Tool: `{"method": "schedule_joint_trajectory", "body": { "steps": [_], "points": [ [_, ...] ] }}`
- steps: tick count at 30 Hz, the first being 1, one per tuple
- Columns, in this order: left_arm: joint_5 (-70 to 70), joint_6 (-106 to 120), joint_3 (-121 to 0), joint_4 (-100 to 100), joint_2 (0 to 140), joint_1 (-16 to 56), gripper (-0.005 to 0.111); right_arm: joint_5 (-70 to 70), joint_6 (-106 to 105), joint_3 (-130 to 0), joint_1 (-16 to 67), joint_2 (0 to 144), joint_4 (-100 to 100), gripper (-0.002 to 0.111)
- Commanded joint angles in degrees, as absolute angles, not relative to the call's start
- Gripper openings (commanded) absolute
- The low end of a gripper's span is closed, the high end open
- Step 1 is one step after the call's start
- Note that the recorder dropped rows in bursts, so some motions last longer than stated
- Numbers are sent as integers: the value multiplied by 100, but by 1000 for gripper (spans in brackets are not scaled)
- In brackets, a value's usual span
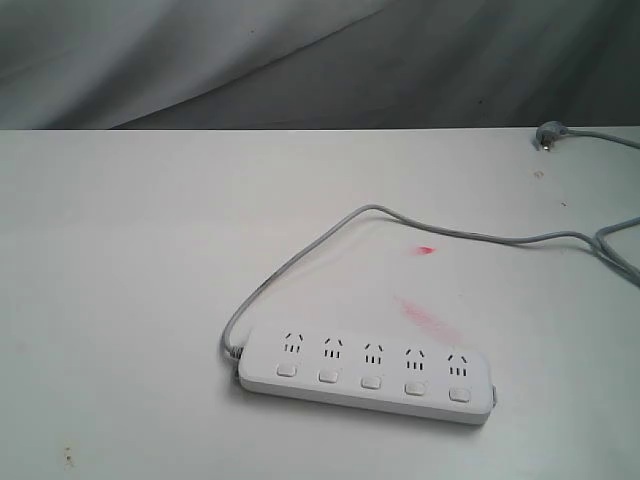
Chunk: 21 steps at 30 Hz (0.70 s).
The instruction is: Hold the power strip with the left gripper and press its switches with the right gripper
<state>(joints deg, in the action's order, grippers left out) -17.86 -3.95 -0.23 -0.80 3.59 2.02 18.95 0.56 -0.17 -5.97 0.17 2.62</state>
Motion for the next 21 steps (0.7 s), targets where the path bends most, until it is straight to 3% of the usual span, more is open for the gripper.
{"method": "schedule_joint_trajectory", "body": {
  "steps": [1,21],
  "points": [
    [-1673,-404,0,-83,333,226,0,1899,50,0,-640,0,220,0],
    [-1669,-356,0,63,333,226,0,1899,50,0,-640,0,220,0]
  ]
}}
